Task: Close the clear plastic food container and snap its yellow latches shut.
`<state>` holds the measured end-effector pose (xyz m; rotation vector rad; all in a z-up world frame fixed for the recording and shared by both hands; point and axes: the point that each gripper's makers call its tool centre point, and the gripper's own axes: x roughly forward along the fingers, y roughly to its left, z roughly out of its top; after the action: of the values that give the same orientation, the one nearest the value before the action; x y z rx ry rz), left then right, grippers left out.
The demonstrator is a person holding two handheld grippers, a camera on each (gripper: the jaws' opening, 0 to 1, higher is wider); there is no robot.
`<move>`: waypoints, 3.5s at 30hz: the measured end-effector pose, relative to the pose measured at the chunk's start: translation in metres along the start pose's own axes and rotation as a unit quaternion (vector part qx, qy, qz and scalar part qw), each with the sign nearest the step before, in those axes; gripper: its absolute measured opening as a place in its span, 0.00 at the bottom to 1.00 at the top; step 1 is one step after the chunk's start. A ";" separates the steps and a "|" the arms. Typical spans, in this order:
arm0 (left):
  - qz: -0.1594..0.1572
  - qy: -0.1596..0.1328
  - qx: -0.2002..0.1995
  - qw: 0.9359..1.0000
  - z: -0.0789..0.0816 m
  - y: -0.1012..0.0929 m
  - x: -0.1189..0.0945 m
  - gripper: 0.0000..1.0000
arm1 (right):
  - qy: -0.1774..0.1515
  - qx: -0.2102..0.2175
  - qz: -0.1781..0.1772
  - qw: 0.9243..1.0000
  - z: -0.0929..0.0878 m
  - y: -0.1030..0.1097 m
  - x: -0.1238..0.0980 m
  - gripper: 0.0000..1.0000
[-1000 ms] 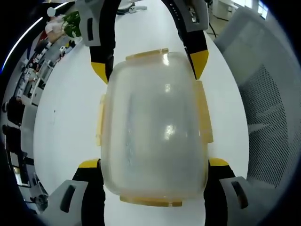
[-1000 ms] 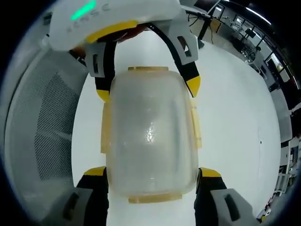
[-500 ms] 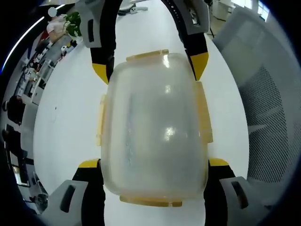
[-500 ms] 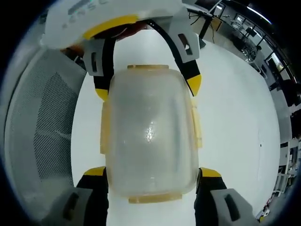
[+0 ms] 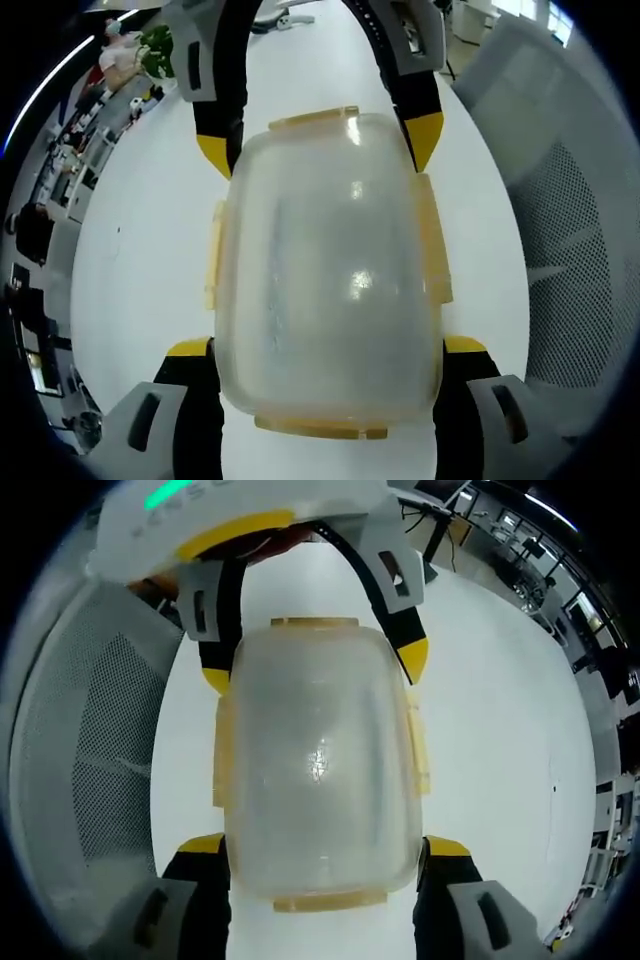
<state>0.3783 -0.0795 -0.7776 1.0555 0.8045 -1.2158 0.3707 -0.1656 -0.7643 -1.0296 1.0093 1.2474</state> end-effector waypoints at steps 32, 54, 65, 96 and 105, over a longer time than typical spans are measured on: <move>0.002 0.010 0.001 1.000 -0.014 0.043 0.005 0.85 | -0.006 -0.004 -0.002 1.000 0.013 -0.044 0.006 0.75; 0.003 0.004 -0.005 1.000 -0.015 0.059 0.008 0.85 | 0.000 -0.010 -0.001 1.000 0.013 -0.061 0.007 0.75; 0.004 0.004 -0.004 1.000 -0.014 0.059 0.007 0.85 | -0.001 -0.010 -0.003 1.000 0.013 -0.061 0.008 0.76; 0.038 -0.023 -0.061 0.997 -0.031 0.053 -0.011 0.99 | -0.052 0.041 -0.054 0.996 0.013 -0.064 -0.006 0.99; 0.052 -0.055 -0.122 0.990 -0.032 0.054 -0.022 0.99 | -0.095 0.106 -0.063 0.988 0.014 -0.057 -0.012 0.99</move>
<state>0.4282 -0.0413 -0.7568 0.8146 0.7809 -1.0478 0.4272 -0.1576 -0.7461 -0.7818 0.8930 1.0872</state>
